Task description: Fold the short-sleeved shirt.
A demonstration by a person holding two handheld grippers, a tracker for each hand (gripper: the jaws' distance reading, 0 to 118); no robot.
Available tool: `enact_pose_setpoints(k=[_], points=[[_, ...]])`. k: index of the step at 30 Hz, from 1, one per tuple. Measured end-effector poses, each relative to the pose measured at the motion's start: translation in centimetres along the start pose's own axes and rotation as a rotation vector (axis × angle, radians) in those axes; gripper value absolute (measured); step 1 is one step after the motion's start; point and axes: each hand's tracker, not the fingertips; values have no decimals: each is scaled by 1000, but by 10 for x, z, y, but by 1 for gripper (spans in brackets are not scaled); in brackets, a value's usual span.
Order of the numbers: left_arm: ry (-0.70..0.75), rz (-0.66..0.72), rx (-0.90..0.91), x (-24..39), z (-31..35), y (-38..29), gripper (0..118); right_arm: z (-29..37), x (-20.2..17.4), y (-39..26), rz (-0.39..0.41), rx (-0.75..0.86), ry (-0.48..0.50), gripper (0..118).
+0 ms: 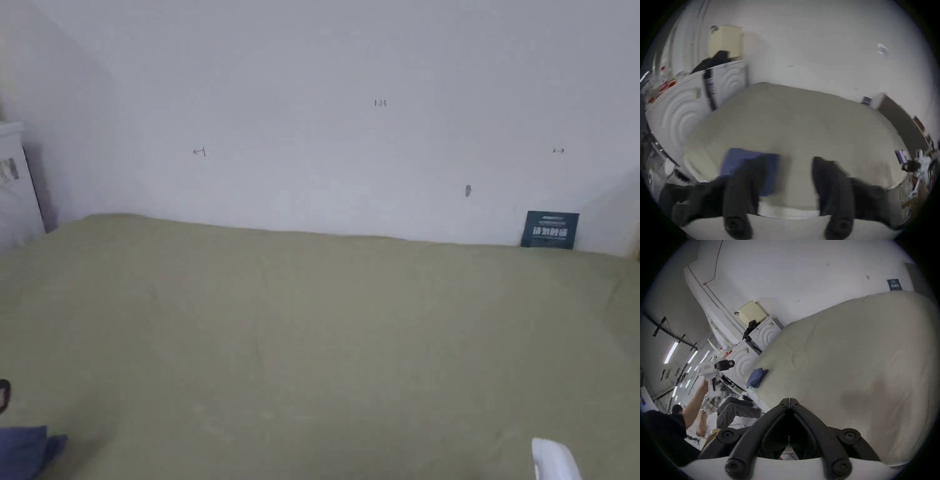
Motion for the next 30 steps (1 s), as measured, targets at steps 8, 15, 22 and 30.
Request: enact_pose_setpoints(k=[8, 15, 22, 30], points=[[-60, -219, -12, 165, -39, -66, 0, 22, -38, -1, 187, 145, -303, 0], [-96, -231, 219, 231, -28, -46, 0, 31, -72, 28, 292, 275, -572, 0], [-2, -198, 342, 251, -12, -37, 0, 43, -95, 44, 406, 447, -686, 22], [-1, -173, 449, 261, -12, -47, 118, 12, -87, 32, 395, 476, -819, 114]])
